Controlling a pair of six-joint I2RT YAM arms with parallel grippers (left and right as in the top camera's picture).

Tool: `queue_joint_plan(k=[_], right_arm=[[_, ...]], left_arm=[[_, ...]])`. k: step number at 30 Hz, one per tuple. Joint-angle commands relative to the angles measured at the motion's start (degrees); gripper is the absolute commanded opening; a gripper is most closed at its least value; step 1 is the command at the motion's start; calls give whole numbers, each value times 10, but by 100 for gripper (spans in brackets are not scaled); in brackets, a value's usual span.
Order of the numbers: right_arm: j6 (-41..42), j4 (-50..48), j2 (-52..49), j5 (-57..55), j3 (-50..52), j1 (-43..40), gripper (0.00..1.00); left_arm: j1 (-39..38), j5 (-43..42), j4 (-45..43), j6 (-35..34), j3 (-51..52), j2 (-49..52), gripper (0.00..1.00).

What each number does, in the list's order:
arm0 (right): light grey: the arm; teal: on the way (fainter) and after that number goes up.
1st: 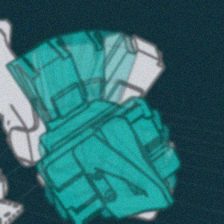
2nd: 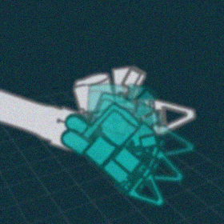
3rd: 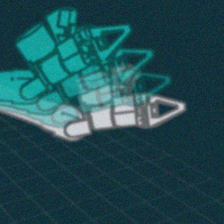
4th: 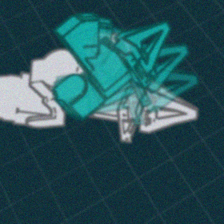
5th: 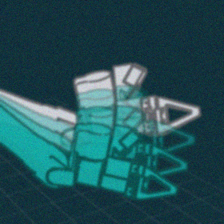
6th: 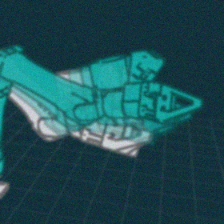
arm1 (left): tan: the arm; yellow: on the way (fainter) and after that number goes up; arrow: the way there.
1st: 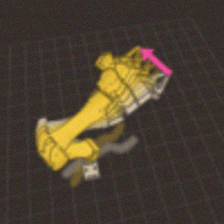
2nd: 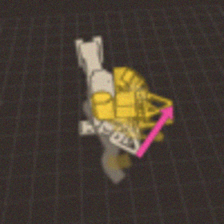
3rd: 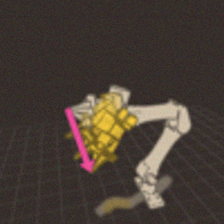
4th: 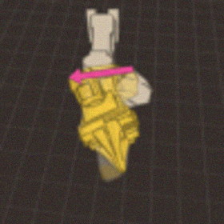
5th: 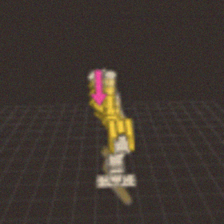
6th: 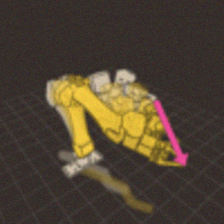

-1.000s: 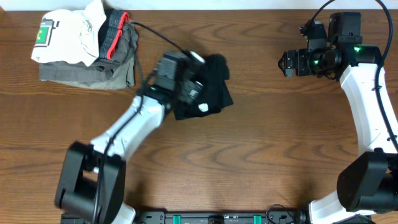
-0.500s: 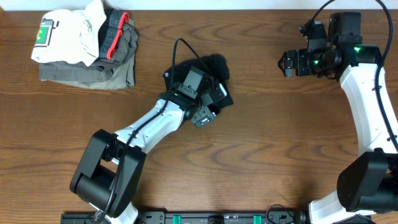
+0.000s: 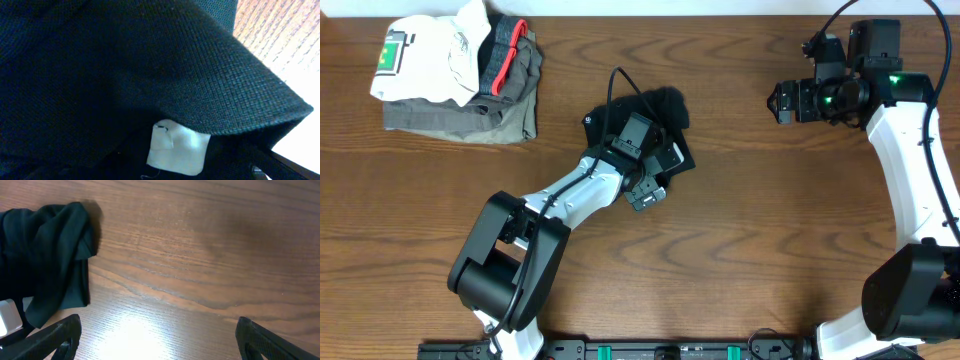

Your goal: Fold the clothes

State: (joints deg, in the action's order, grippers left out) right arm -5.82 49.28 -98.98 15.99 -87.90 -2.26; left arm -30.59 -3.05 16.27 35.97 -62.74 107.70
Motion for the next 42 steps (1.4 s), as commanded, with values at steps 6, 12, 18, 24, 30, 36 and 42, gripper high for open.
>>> queue_joint_plan(k=[6,12,18,24,30,36,42], right_arm=[[6,2,-5,-1,4,-5,96],[6,5,-5,-1,4,-5,96],[6,5,-5,-1,4,-5,97],[6,5,-5,-1,4,-5,96],[6,6,-5,-1,4,-5,97],[6,9,-5,-1,4,-5,96],[6,11,-5,-1,4,-5,96]], left_arm=[[0,1,-27,18,0,55,99],[-7,18,-76,19,0,88,97],[-7,80,-131,19,0,109,78],[-7,103,-150,19,0,120,46],[-7,132,-184,14,0,120,25],[-7,132,-199,8,0,119,6],[-7,132,-198,-34,-1,64,6]])
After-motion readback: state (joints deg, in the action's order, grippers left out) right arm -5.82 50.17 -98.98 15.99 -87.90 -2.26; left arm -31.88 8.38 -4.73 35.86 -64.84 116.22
